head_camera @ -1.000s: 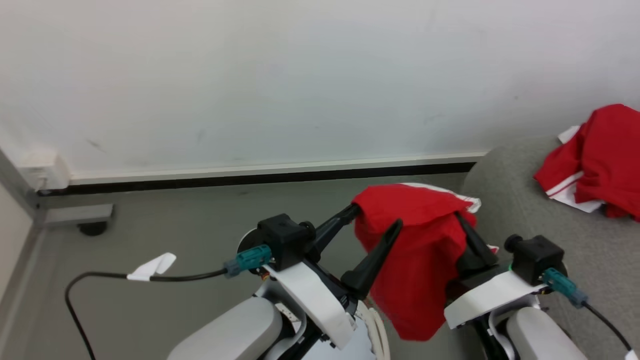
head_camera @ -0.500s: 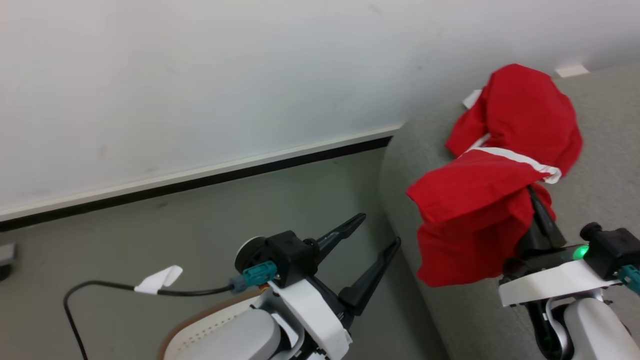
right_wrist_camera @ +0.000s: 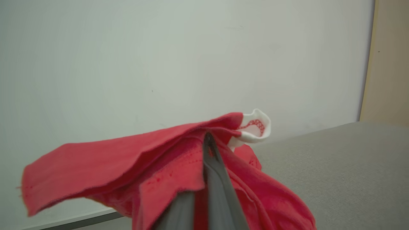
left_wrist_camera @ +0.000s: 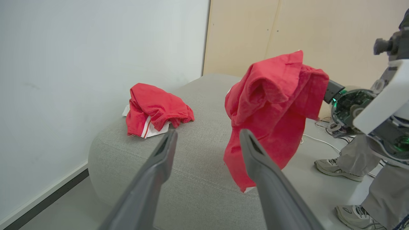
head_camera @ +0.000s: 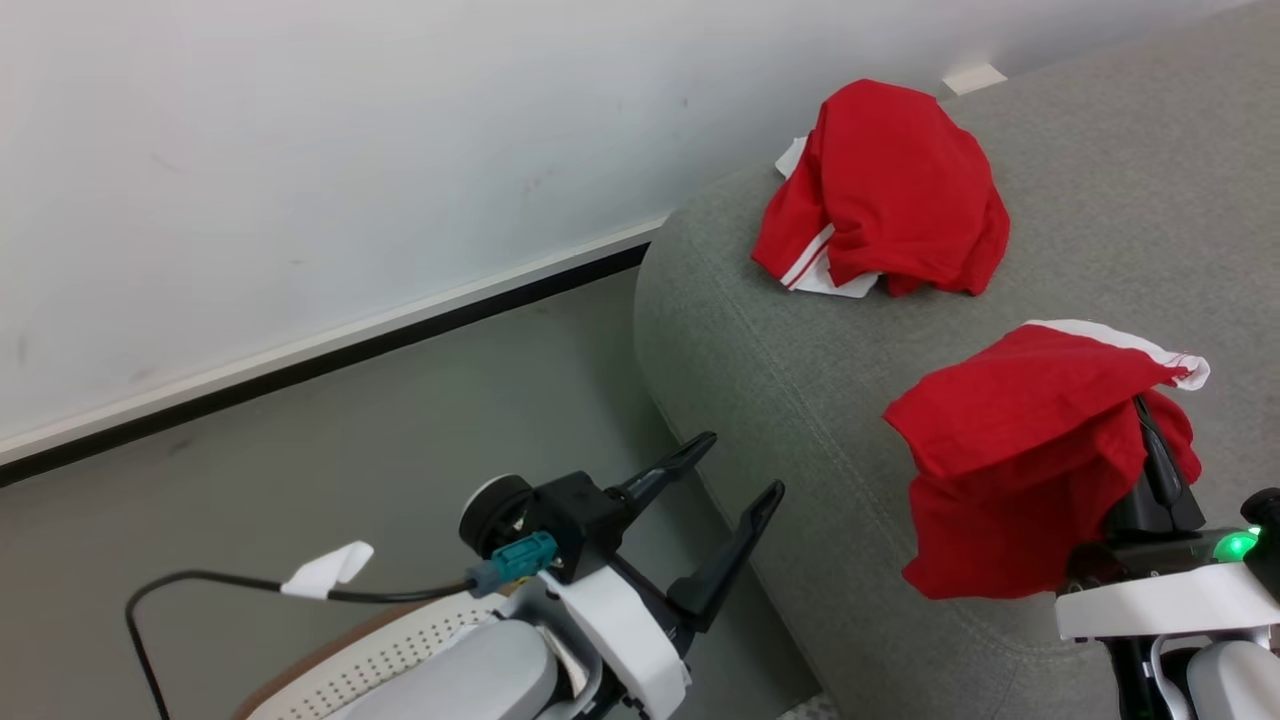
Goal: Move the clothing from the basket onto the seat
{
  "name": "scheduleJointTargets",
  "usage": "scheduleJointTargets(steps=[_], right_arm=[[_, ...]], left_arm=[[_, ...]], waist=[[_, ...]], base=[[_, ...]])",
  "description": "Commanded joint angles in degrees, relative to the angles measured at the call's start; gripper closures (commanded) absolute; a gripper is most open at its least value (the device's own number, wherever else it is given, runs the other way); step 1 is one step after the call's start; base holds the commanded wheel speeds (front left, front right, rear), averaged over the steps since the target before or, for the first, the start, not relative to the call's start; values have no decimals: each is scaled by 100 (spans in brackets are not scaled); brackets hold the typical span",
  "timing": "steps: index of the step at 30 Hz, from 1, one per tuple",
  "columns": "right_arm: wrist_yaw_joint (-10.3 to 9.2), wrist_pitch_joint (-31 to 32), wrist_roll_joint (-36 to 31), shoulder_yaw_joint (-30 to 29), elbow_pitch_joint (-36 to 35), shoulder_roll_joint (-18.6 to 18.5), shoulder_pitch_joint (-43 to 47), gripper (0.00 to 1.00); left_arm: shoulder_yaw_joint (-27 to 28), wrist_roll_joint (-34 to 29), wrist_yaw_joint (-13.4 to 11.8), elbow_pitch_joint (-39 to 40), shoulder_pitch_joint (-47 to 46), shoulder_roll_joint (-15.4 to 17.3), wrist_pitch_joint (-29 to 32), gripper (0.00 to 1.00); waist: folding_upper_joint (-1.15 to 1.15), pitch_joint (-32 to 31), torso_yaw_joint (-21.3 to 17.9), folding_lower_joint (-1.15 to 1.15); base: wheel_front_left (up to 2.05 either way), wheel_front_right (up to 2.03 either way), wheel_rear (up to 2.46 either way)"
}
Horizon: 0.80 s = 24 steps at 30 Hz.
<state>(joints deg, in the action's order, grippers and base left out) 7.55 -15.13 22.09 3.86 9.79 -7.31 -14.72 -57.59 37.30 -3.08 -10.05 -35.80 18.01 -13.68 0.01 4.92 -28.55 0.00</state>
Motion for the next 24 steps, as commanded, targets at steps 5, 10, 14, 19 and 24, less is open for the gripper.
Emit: scheduleJointTargets(steps=[5, 10, 14, 19, 24], right_arm=[[-13, -2, -13, -72, -104, 28, 98, 100], [-13, -2, -28, -92, -108, 33, 66, 100], [-13, -2, -35, -110, -91, -12, -20, 100], [-13, -1, -40, -203, 37, -137, -310, 100], [-13, -2, 70, -415, 460, -452, -893, 100]], left_arm=[[7, -43, 56, -138, -13, -35, -60, 0], [-5, -44, 100, -193, -34, -77, -82, 0], [-20, -44, 123, -217, -53, -106, -89, 0], [25, -57, 112, -134, -119, -23, -68, 0], [36, -98, 158, 34, -214, 170, 16, 0]], waist=[[-1, 45, -106, 0], [-1, 51, -73, 0], [-1, 93, 13, 0], [-1, 390, 177, 0], [-1, 833, 420, 0]], base=[[0, 0, 0], [0, 0, 0], [0, 0, 0], [0, 0, 0], [0, 0, 0]])
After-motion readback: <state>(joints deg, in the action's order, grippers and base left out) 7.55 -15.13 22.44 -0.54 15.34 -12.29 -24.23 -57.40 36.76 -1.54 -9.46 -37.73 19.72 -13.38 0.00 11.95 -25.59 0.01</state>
